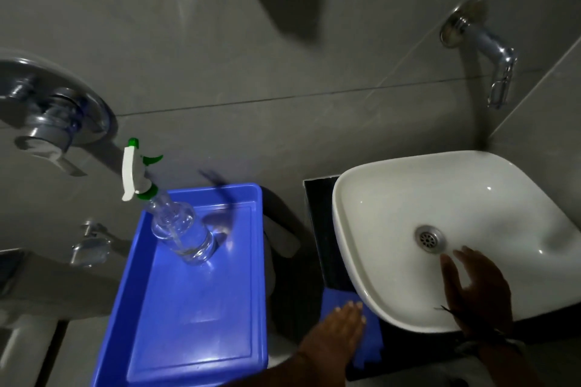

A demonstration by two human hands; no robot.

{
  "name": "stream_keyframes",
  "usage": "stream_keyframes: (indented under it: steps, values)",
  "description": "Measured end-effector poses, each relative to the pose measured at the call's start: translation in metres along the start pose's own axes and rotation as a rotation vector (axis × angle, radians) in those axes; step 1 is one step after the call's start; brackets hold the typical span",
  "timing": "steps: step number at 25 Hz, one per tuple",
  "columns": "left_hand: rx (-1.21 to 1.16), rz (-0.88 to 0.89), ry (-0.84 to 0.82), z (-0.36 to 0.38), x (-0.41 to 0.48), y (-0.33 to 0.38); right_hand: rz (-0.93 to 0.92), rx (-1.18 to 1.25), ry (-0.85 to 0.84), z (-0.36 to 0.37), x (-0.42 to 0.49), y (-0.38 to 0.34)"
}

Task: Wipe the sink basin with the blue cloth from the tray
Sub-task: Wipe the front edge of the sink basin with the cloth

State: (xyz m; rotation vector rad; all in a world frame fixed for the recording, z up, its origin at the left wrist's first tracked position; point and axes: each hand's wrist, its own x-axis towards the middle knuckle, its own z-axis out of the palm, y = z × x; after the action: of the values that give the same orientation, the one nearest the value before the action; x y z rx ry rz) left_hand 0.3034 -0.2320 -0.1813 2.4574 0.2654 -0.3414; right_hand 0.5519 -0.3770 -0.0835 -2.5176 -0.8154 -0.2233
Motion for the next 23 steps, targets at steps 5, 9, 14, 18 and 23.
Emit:
stream_keyframes:
  steps: [5,9,14,18,23]
  values:
    - [0.095,-0.079,-0.062,0.023,0.002,0.063,-0.067,0.007,0.061,0.009,0.000,0.012]
    - [0.126,0.001,-0.040,0.034,0.000,0.104,-0.029,0.075,0.174,0.005,0.003,0.002]
    - [0.011,0.076,0.510,0.009,-0.036,0.093,-0.019,0.219,0.262,-0.004,-0.114,-0.007]
    - [-0.006,-0.006,0.731,-0.048,-0.012,0.096,-0.060,0.026,-0.359,0.036,-0.208,-0.046]
    - [0.262,-0.154,0.417,-0.092,0.063,0.107,-0.135,-0.116,-0.476,0.059,-0.201,-0.029]
